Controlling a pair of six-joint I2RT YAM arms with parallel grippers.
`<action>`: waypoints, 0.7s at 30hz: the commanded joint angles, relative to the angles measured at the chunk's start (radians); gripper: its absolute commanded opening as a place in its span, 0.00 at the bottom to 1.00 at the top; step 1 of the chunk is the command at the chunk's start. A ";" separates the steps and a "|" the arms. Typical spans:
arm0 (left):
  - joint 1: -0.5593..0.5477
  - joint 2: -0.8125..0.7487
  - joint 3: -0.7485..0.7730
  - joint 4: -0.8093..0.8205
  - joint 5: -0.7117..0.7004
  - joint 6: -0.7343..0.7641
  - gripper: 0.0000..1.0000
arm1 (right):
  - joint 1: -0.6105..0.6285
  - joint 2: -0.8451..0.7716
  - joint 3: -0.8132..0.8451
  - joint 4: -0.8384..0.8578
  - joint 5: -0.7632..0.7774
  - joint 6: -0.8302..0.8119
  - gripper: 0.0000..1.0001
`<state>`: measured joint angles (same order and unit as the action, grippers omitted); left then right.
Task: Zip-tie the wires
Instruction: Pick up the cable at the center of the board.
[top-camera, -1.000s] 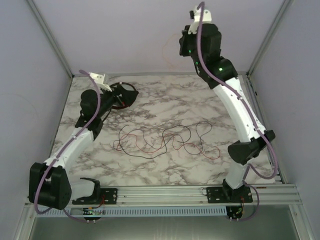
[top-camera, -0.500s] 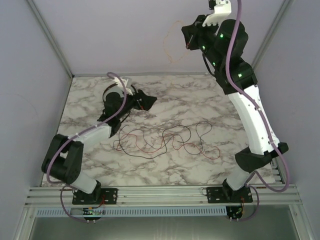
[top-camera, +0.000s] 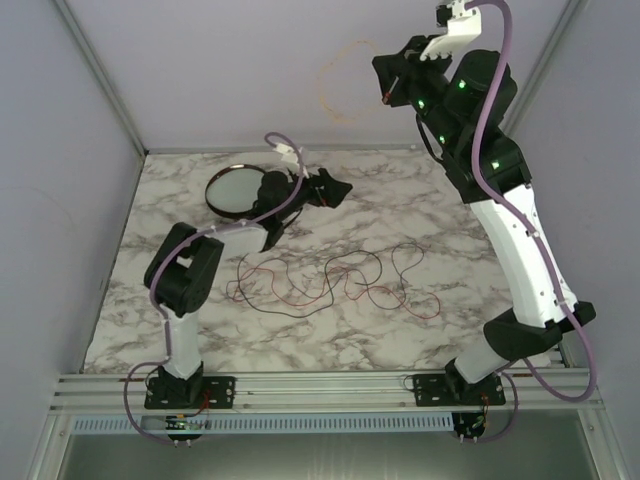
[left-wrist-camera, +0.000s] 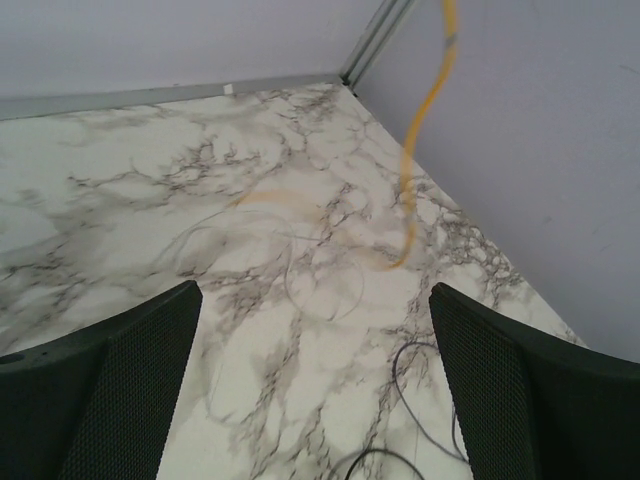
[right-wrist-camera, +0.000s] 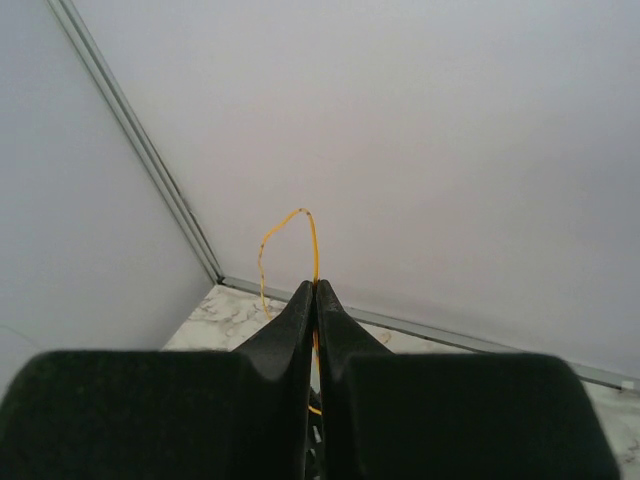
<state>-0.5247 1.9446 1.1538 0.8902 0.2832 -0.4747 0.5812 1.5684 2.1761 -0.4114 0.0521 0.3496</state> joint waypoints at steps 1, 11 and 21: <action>-0.034 0.091 0.125 0.053 -0.007 -0.005 0.95 | -0.003 -0.050 -0.023 0.059 0.011 0.015 0.00; -0.046 0.176 0.230 0.052 -0.026 -0.003 0.43 | -0.011 -0.136 -0.110 0.071 0.056 0.006 0.00; -0.036 0.086 0.120 0.037 -0.018 0.049 0.22 | -0.022 -0.201 -0.169 0.078 0.099 -0.010 0.00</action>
<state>-0.5690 2.1052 1.3231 0.8913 0.2516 -0.4583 0.5709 1.3941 2.0106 -0.3725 0.1238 0.3489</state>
